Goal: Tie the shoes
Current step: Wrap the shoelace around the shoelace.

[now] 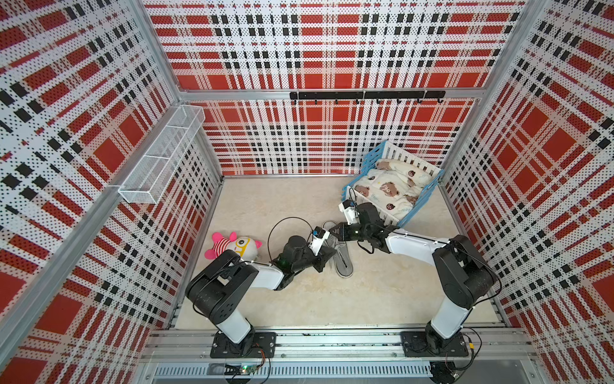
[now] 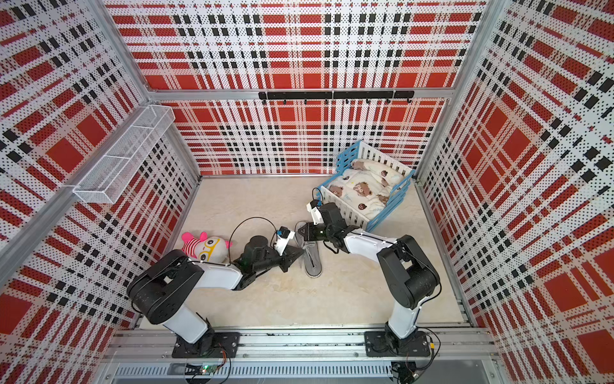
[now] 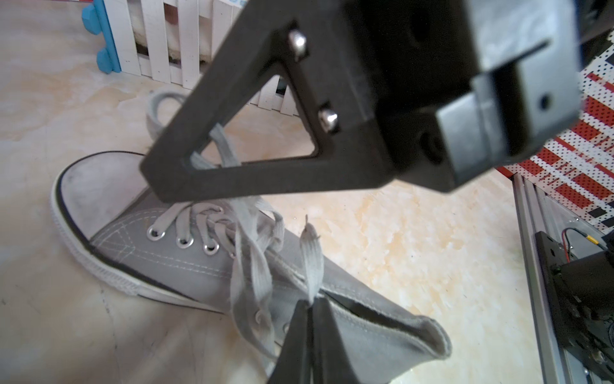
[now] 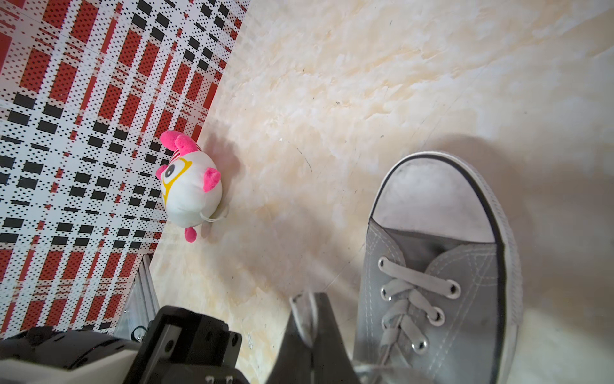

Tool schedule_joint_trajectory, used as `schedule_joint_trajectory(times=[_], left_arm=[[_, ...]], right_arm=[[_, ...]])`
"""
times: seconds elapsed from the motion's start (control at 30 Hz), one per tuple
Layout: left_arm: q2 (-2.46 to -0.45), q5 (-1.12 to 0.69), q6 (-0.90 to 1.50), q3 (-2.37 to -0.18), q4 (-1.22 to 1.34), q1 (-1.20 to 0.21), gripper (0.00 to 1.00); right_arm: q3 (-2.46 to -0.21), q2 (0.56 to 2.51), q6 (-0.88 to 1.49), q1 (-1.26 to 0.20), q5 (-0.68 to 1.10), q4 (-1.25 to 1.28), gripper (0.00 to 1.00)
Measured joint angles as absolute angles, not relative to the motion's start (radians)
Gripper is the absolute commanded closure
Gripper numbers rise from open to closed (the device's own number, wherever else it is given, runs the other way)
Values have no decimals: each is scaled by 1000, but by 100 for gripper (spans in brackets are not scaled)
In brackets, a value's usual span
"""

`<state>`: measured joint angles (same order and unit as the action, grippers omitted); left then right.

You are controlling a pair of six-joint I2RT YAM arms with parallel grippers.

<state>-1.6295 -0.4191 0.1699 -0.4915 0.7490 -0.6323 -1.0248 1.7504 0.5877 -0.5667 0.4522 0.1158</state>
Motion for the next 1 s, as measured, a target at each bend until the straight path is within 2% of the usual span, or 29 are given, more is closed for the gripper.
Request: schedule_joint_trajectory(times=[0.33,1.0], left_arm=[[-1529,-445,152,-486,725,-674,97],[-1685,-489,75,-688,669,-749,97]], right_arm=[[-1104,1769,576,-567,470,47,100],[-1185,1835,521,-566,536,-76,100]])
